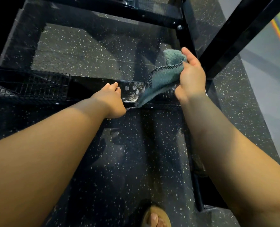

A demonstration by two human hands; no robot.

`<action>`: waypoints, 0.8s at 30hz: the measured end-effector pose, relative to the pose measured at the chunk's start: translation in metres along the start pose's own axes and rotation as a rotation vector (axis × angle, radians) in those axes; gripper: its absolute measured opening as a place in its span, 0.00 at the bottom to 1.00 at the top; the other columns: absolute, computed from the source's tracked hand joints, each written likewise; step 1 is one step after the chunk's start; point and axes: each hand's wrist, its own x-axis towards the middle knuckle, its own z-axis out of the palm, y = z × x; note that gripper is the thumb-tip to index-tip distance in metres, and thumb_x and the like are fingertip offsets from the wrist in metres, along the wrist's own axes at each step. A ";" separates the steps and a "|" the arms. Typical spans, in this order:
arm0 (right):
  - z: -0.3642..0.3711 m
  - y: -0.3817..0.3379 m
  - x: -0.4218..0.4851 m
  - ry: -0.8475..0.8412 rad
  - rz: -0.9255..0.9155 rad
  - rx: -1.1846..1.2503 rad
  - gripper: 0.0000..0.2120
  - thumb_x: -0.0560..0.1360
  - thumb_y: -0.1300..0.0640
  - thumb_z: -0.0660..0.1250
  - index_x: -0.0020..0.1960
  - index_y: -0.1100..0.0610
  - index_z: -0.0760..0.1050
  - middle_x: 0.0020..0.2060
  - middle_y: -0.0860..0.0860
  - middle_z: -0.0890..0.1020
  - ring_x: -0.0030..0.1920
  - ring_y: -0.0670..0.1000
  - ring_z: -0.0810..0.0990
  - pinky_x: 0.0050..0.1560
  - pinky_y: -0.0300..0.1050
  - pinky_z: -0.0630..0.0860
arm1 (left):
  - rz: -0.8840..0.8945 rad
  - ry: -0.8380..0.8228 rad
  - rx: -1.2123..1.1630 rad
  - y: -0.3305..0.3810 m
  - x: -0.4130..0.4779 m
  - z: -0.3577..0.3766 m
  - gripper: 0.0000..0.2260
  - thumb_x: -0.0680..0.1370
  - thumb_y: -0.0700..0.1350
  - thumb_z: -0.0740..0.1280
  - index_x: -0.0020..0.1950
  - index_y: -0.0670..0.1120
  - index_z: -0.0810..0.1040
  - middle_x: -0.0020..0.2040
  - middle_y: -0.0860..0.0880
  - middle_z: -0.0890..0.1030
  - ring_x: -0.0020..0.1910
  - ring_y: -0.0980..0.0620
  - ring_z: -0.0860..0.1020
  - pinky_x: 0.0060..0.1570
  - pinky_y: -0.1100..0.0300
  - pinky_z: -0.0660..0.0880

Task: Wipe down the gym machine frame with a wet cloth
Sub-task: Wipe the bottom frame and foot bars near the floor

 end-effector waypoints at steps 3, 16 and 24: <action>-0.026 0.018 0.007 0.095 -0.269 -0.613 0.21 0.77 0.71 0.51 0.60 0.57 0.76 0.59 0.50 0.76 0.55 0.38 0.77 0.49 0.25 0.73 | -0.003 -0.002 0.005 0.000 0.000 0.001 0.33 0.79 0.46 0.58 0.78 0.44 0.42 0.78 0.51 0.39 0.77 0.49 0.40 0.74 0.50 0.53; -0.003 0.109 -0.001 -0.296 -0.664 -1.402 0.25 0.79 0.51 0.61 0.73 0.59 0.64 0.73 0.56 0.65 0.74 0.56 0.61 0.74 0.53 0.57 | -0.062 0.025 0.030 0.012 -0.001 0.008 0.36 0.78 0.50 0.60 0.77 0.42 0.42 0.78 0.48 0.38 0.76 0.47 0.39 0.75 0.49 0.48; -0.096 0.074 0.045 -0.160 -0.607 -1.374 0.26 0.72 0.73 0.59 0.68 0.59 0.70 0.66 0.55 0.73 0.67 0.55 0.69 0.68 0.46 0.65 | -0.103 0.072 -0.021 0.022 0.006 0.018 0.37 0.78 0.50 0.61 0.77 0.39 0.41 0.78 0.46 0.38 0.76 0.44 0.37 0.75 0.48 0.43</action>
